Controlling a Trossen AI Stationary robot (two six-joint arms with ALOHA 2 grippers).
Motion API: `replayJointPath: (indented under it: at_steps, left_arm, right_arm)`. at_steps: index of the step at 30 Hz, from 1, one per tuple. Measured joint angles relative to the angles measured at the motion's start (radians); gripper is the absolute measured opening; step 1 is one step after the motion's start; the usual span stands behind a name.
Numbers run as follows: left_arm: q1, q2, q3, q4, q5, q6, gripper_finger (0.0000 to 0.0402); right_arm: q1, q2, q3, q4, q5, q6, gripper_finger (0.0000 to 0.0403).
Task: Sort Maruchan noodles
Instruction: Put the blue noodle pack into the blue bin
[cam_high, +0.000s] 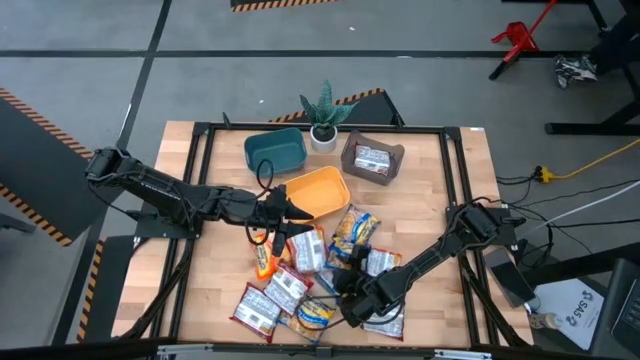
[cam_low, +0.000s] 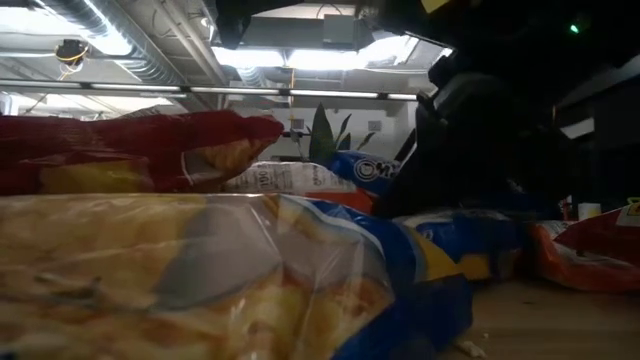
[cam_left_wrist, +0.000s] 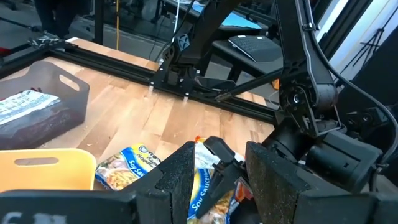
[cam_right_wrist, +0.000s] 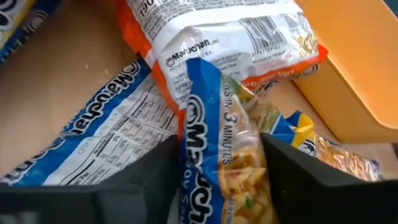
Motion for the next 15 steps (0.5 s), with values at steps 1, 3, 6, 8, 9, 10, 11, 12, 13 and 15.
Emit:
replayJointPath:
  at_steps: [1, 3, 6, 8, 9, 10, 11, 12, 13, 15]
  left_arm:
    - [0.0, 0.0, 0.0, -0.001, 0.0, 0.0, 0.0138]
    - [0.0, 0.0, 0.0, -0.007, 0.0, 0.0, 0.0138]
    - [0.0, 0.0, 0.0, -0.018, 0.002, 0.0, 0.0138]
    - [0.0, 0.0, 0.0, -0.019, 0.003, 0.0, 0.0138]
    - [0.0, 0.0, 0.0, -0.018, 0.002, 0.0, 0.0138]
    - [0.0, 0.0, 0.0, -0.018, 0.002, 0.0, 0.0138]
    - [0.0, 0.0, 0.0, -0.019, 0.002, 0.0, 0.0138]
    - [0.0, 0.0, 0.0, -0.019, 0.002, 0.0, 0.0138]
    - [0.0, 0.0, 0.0, -0.018, 0.002, 0.0, 0.0138]
    - [0.0, -0.01, 0.0, -0.025, 0.003, 0.0, 0.0138]
  right_arm:
    - [0.0, 0.0, 0.0, -0.011, -0.002, 0.016, 0.0169]
    - [0.0, 0.0, 0.0, -0.02, -0.003, 0.028, 0.0136]
    - [0.0, 0.0, 0.001, -0.026, -0.009, 0.038, 0.0088]
    - [0.0, 0.0, 0.022, -0.06, -0.016, 0.038, 0.006]
    - [0.0, 0.0, 0.038, -0.081, -0.021, 0.039, 0.0047]
    - [0.0, 0.0, 0.054, -0.103, -0.023, 0.039, 0.0036]
    - [0.0, 0.0, 0.073, -0.132, -0.023, 0.04, 0.0025]
    - [0.0, 0.0, 0.1, -0.168, -0.021, 0.039, 0.0016]
    - [0.0, 0.0, 0.13, -0.208, -0.018, 0.039, 0.001]
    - [0.0, 0.0, 0.199, -0.294, -0.009, 0.021, 0.0006]
